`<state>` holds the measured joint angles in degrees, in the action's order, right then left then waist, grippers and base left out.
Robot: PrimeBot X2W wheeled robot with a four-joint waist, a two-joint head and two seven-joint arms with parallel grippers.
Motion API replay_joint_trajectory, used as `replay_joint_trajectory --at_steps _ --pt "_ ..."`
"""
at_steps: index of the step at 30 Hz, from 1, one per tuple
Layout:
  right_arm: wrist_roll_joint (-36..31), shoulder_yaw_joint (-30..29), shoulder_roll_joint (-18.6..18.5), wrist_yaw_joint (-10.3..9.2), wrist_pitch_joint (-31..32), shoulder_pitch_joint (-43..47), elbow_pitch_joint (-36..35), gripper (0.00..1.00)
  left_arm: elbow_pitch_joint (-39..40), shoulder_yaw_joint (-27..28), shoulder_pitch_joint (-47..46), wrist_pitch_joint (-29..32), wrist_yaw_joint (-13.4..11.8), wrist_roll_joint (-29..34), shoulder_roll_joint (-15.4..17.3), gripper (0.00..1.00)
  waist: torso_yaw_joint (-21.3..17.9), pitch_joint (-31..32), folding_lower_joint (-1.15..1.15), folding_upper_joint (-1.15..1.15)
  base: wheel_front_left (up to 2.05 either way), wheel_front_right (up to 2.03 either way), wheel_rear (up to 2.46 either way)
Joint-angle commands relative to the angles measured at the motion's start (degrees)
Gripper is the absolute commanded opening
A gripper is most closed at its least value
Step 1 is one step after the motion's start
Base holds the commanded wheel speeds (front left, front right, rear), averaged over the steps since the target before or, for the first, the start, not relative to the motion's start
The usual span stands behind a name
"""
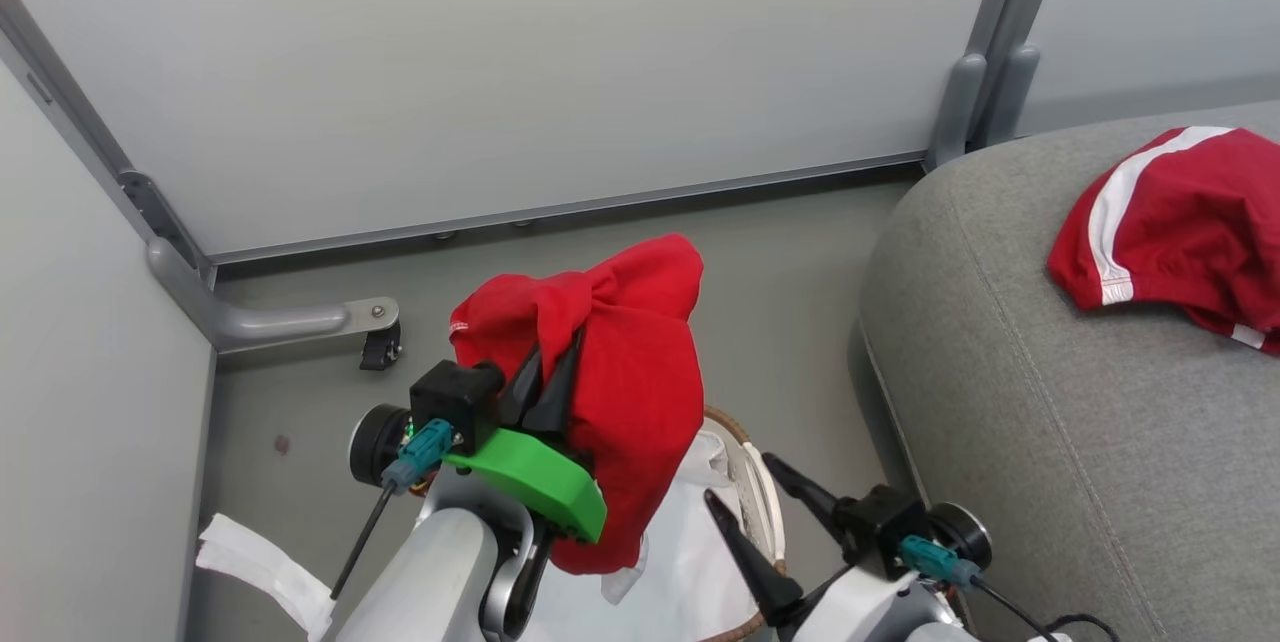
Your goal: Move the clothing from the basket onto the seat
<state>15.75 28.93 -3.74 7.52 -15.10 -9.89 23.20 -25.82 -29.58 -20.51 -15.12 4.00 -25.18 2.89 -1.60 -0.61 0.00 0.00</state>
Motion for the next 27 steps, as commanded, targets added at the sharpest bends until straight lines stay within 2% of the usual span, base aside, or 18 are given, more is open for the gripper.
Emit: replay_joint_trajectory --at_steps 1,4,8,18,19,21,22,27 --pt "2.1 3.0 -1.0 -0.06 -0.1 -1.6 0.8 1.0 0.5 -0.4 0.7 0.0 -0.1 -0.7 0.1 0.0 0.7 0.2 0.0 0.0 0.0 0.0 0.0" --pt "6.5 9.5 -2.5 -0.06 -0.1 -5.5 1.8 1.0 1.1 -1.5 0.3 0.0 -0.5 -1.4 0.1 0.0 1.5 0.3 0.0 0.0 0.0 0.0 0.0" --pt "10.2 14.8 -3.7 -0.06 -0.1 -10.4 4.0 1.0 1.6 -3.1 -0.4 0.0 -0.9 -1.9 0.1 0.0 2.6 0.1 0.0 0.0 0.0 0.0 0.0" --pt "14.5 19.9 -1.5 -0.06 -0.1 -18.6 9.3 1.0 1.6 -7.2 -2.4 0.0 -1.5 -3.7 0.1 0.0 5.2 -0.6 0.0 0.0 0.0 0.0 0.0" --pt "14.3 20.2 -1.3 -0.06 -0.1 -19.0 9.5 0.96 1.5 -7.4 -2.6 0.0 -1.5 -3.9 0.1 0.0 5.4 -0.6 0.0 0.0 0.0 0.0 0.0" --pt "13.6 19.9 -0.8 -0.06 -0.1 -19.7 10.0 0.18 1.4 -7.9 -2.7 0.0 -1.7 -4.3 0.1 0.0 5.7 -0.7 0.0 0.0 0.0 0.0 0.0" --pt "13.1 19.5 -0.6 -0.06 -0.1 -19.9 10.1 0.0 1.3 -8.1 -2.7 0.0 -1.8 -4.5 0.1 0.0 5.8 -0.8 0.0 0.0 0.0 0.0 0.0" --pt "10.1 16.7 0.0 -0.06 -0.1 -18.1 10.9 0.0 0.8 -8.1 -3.1 0.0 -2.1 -5.0 0.1 0.0 6.1 -1.0 0.0 0.0 0.0 0.0 0.0"
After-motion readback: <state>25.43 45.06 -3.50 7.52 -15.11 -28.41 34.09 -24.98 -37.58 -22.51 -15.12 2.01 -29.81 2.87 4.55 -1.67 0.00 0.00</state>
